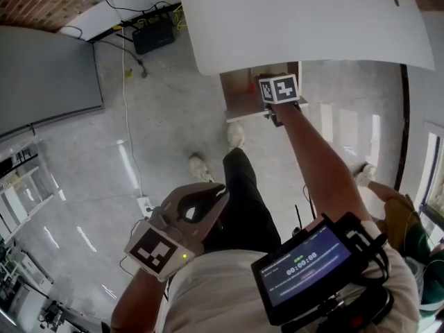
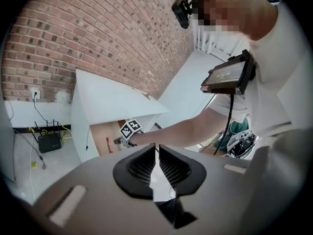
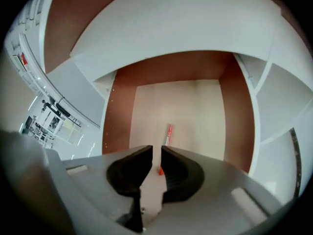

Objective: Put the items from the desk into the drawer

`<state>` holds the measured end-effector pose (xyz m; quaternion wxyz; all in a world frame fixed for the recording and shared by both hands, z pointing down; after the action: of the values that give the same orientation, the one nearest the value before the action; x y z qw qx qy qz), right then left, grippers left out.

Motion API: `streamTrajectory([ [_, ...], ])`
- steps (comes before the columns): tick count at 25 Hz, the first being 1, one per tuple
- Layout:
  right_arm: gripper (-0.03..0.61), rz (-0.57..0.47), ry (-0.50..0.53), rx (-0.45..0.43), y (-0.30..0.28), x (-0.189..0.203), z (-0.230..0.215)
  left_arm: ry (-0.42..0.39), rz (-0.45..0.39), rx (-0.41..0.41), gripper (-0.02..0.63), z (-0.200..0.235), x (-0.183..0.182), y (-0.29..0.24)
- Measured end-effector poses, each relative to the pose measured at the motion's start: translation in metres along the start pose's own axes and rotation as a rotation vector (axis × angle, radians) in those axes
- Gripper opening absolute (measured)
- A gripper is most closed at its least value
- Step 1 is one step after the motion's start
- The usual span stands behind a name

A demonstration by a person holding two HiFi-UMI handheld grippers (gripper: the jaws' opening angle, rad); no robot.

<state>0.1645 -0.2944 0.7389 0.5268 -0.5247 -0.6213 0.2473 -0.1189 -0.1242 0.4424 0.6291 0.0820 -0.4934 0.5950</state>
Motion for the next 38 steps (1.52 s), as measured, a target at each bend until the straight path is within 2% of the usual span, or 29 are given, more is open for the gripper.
streamTrajectory([
  [4,0.044,-0.045,-0.013,0.005,0.039,0.005,0.016,-0.042,-0.022,0.023,0.031,-0.011,-0.006,0.012],
  [8,0.003,-0.088,0.036,0.013,0.086,0.014,0.043,-0.085,-0.034,0.037,0.026,-0.022,-0.016,0.026],
  [15,0.003,-0.163,0.021,-0.022,0.166,0.043,0.098,-0.123,-0.061,0.050,0.008,-0.039,-0.025,0.060],
  [19,0.002,-0.222,0.040,-0.026,0.207,0.047,0.122,-0.153,-0.073,0.061,0.008,-0.044,-0.026,0.071],
  [26,0.003,-0.299,0.069,-0.018,0.267,0.051,0.163,-0.167,-0.085,0.076,0.008,-0.056,-0.025,0.096],
  [30,0.002,-0.308,0.115,-0.024,0.294,0.058,0.191,-0.187,-0.087,0.076,0.008,-0.061,-0.023,0.109],
  [38,0.002,-0.339,0.223,-0.049,0.340,0.072,0.265,-0.167,-0.124,0.074,0.008,-0.062,-0.025,0.153],
])
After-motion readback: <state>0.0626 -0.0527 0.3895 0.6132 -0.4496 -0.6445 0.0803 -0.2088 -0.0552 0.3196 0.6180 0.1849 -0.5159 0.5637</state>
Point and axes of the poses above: the fingertips, and each gripper's own axes: y backward along the fingers, z to its left, x out of its underside, the point moved 10 cm from there along y, backward along the fingers, and after that the axes turned 6 degrees about -x, right-handed, at the moved point
